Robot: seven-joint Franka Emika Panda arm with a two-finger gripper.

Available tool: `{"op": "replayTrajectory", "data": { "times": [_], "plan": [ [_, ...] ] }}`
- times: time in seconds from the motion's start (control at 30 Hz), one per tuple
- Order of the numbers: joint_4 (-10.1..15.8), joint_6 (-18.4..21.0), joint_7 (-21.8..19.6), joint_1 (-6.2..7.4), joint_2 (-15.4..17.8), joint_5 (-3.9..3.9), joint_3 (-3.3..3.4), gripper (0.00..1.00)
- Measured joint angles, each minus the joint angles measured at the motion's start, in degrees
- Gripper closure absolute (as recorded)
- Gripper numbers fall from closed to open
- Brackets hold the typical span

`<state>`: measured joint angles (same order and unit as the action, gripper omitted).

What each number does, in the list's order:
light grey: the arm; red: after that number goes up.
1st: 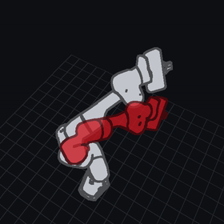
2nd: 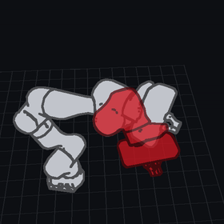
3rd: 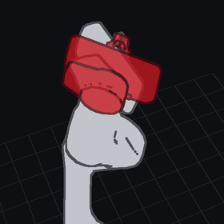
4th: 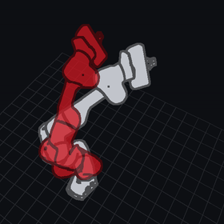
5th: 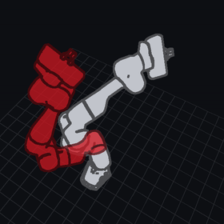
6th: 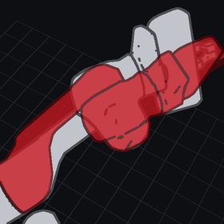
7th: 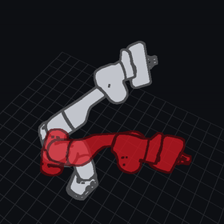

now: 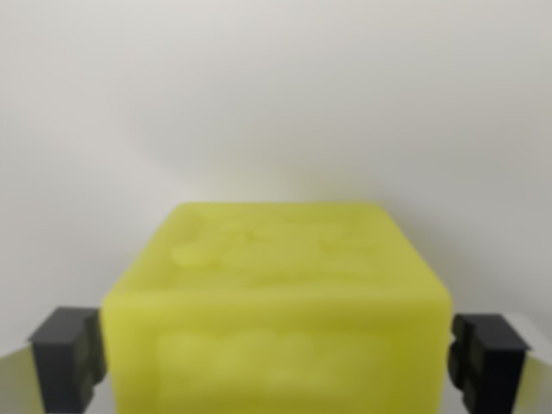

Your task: Pick yellow cube

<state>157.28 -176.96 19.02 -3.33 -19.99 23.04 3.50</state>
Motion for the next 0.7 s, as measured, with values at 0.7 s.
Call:
{"op": "replayTrajectory", "data": {
  "times": [0.7],
  "plan": [
    [2.43, 4.27, -11.77, -2.80, 6.90, -15.38, 0.81, 1.00]
  ]
}}
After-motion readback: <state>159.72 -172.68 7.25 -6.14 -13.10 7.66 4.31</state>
